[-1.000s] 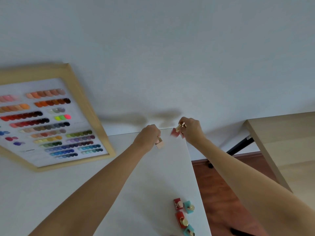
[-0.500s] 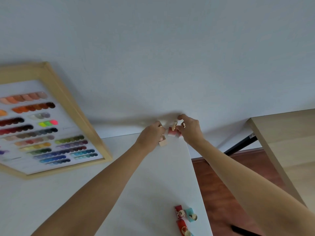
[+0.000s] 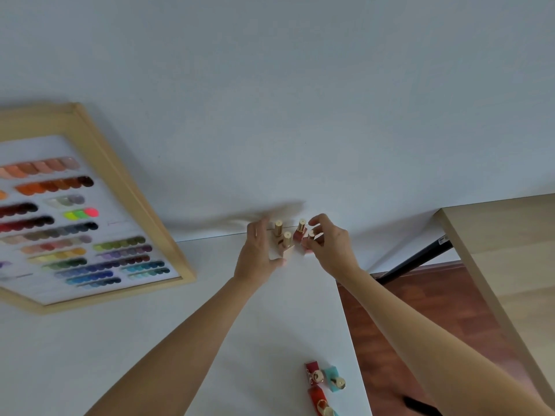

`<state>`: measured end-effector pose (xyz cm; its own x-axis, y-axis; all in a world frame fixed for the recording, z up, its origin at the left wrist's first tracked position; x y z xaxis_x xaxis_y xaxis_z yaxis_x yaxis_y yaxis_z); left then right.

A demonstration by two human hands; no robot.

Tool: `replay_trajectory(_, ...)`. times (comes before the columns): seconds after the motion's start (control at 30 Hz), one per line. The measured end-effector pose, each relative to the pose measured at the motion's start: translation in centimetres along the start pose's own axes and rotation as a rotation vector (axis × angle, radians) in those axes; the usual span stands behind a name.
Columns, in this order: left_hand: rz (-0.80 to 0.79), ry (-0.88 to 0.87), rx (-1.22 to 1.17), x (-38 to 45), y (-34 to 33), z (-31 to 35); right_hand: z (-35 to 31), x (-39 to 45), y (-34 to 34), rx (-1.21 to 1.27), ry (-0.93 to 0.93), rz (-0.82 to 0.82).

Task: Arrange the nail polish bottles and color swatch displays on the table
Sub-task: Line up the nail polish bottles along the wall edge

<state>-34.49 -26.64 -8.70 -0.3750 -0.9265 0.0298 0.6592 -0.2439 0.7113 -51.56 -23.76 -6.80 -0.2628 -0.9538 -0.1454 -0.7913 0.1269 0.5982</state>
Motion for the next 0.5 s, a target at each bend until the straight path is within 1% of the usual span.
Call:
replay_trajectory(0.13,-0.058,0.070,-0.048,0.1,-1.2,-1.1,0.6,0.2,-0.7,-0.068,0.029,-0.023)
replay_trajectory(0.23,-0.084,0.074,-0.056,0.8,-1.7,-1.4,1.1,1.0,-0.7,-0.130,-0.010,-0.078)
replay_trajectory(0.37,-0.110,0.053,-0.062,1.8,-2.2,-1.6,1.0,2.4,-1.2,-0.194,0.023,-0.261)
replay_trajectory(0.43,-0.103,0.040,-0.067,2.1,-2.2,-1.7,1.2,3.0,-1.5,-0.224,0.005,-0.350)
replay_trajectory(0.5,-0.096,0.024,-0.064,2.3,-2.2,-1.8,1.6,3.4,-1.6,-0.259,-0.008,-0.389)
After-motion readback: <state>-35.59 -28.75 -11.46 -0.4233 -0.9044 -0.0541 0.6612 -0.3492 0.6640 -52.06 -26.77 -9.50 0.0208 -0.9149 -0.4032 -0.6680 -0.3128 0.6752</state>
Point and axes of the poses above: each hand's wrist, its own x-axis towards the middle knuckle, its own y-axis out of the back of the hand, z = x × y, the point moved 5 cm from there along x, towards the middle knuckle, and after that the axes turned 6 degrees about -y, right-handed, at the moved point
